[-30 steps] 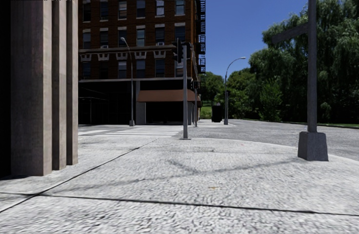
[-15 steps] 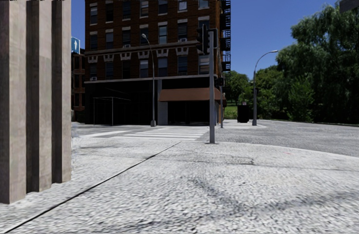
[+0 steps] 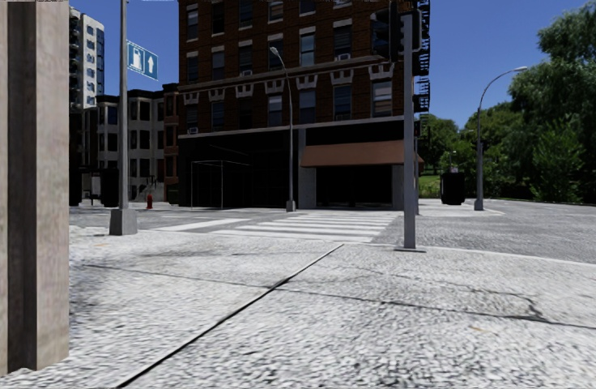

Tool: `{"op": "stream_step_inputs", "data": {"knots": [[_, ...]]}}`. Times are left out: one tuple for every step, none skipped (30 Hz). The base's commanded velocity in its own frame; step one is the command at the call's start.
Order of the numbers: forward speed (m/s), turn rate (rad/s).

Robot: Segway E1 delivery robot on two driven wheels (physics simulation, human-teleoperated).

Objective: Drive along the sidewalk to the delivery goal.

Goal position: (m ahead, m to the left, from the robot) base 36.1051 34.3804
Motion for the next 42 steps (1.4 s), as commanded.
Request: {"op": "stream_step_inputs", "data": {"knots": [[2.0,0.37],[2.0,0.29],[2.0,0.0],[2.0,0.0],[2.0,0.0],[2.0,0.0],[2.0,0.0],[2.0,0.0],[2.0,0.0],[2.0,0.0],[2.0,0.0],[2.0,0.0],[2.0,0.0],[2.0,0.0],[2.0,0.0],[2.0,0.0],[2.0,0.0],[2.0,0.0],[2.0,0.0],[2.0,0.0],[2.0,0.0],[2.0,0.0],[2.0,0.0],[2.0,0.0],[2.0,0.0],[2.0,0.0],[2.0,0.0],[2.0,0.0],[2.0,0.0],[2.0,0.0],[2.0,0.0],[2.0,0.0],[2.0,-0.01],[2.0,-0.01],[2.0,-0.03],[2.0,-0.04],[2.0,-0.08],[2.0,-0.1],[2.0,-0.13],[2.0,-0.14],[2.0,-0.15],[2.0,-0.15]]}}
